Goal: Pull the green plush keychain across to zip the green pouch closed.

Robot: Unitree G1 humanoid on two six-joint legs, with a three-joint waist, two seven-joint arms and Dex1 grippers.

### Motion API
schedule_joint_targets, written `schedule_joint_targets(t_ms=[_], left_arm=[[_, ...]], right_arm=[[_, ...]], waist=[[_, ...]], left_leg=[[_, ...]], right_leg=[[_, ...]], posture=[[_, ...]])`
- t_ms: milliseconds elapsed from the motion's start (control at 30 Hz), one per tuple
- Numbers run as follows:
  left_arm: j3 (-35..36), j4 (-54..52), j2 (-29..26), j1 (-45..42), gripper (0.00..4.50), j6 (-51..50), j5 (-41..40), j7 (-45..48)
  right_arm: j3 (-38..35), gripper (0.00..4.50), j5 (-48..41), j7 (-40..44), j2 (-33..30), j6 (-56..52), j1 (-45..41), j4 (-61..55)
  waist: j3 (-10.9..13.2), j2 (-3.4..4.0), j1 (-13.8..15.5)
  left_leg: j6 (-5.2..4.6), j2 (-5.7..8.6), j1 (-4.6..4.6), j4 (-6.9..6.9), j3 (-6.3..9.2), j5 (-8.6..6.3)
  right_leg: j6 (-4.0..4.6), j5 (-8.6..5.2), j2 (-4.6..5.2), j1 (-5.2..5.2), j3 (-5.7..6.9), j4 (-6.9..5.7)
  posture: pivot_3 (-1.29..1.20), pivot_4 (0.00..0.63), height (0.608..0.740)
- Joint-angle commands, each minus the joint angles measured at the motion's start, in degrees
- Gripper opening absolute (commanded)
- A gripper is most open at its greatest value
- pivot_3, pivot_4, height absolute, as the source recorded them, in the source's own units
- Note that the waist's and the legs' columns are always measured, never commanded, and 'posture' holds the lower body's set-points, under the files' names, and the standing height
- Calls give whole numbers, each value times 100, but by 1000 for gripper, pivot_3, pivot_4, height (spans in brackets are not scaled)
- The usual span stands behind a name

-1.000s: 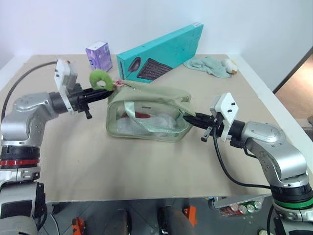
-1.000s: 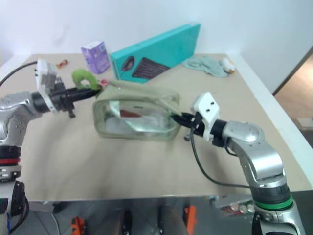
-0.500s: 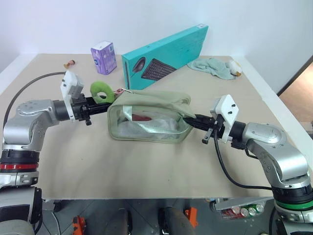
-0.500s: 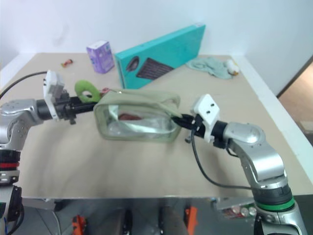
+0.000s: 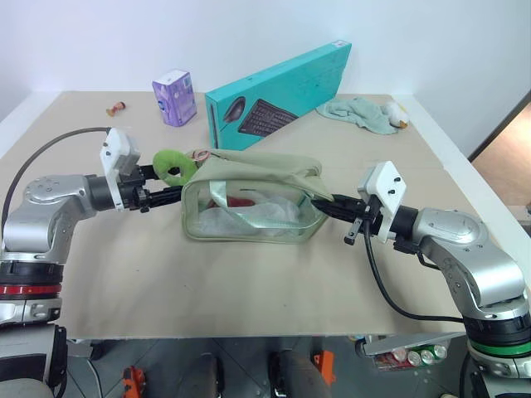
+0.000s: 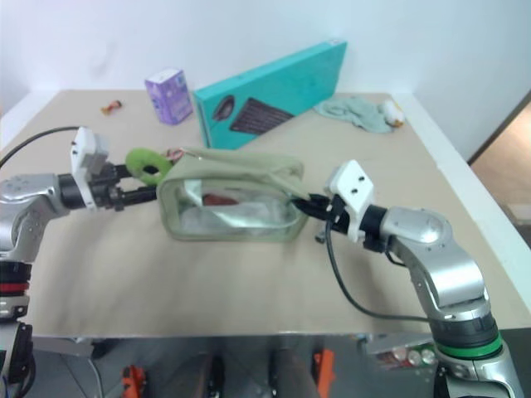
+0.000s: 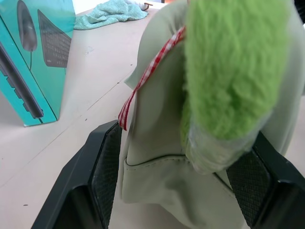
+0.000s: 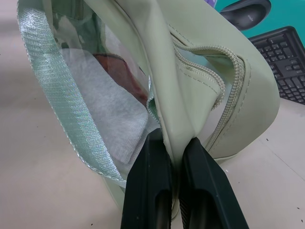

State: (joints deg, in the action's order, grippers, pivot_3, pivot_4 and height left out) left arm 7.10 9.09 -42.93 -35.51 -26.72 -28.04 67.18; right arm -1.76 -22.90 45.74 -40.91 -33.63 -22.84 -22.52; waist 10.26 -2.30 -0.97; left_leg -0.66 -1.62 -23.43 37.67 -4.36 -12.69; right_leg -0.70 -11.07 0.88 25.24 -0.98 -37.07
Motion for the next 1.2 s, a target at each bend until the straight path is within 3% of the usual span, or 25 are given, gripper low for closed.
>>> schedule_joint_targets(t_ms=[33,267,633,1033,1200], left_arm=[[247,60,-156,0,3176,38,-82,29],[284,266,-225,99,3176,470,69,3],[416,-49,-290,139,3176,464,-81,-9],[536,3,-405,-106,3176,271,-296,-3],[539,145,-414,-193,1785,258,-305,9]], right_arm=[[-37,0,35,-8,-85,15,6,-56],[55,0,122,30,-120,64,-82,-45],[301,0,-129,218,-205,-624,-1121,-175],[235,0,-49,251,-308,-602,-1002,-60],[195,0,-68,204,-290,-615,-919,-51]], waist=[[0,0,0],[0,0,-2],[1,1,-13],[1,1,-13],[1,0,-13]], left_leg=[[0,0,0,0,0,0],[0,-1,0,0,-1,0],[0,-5,-5,-2,-2,0],[-3,-4,-18,-2,1,-2],[-3,-4,-17,-2,0,-2]], right_leg=[[0,0,0,0,0,0],[1,0,0,0,0,0],[4,0,-2,8,1,-2],[1,-4,-3,15,2,-1],[1,-4,-2,15,2,-1]], posture=[[0,150,740],[0,150,740],[0,150,740],[0,150,740],[0,150,740]])
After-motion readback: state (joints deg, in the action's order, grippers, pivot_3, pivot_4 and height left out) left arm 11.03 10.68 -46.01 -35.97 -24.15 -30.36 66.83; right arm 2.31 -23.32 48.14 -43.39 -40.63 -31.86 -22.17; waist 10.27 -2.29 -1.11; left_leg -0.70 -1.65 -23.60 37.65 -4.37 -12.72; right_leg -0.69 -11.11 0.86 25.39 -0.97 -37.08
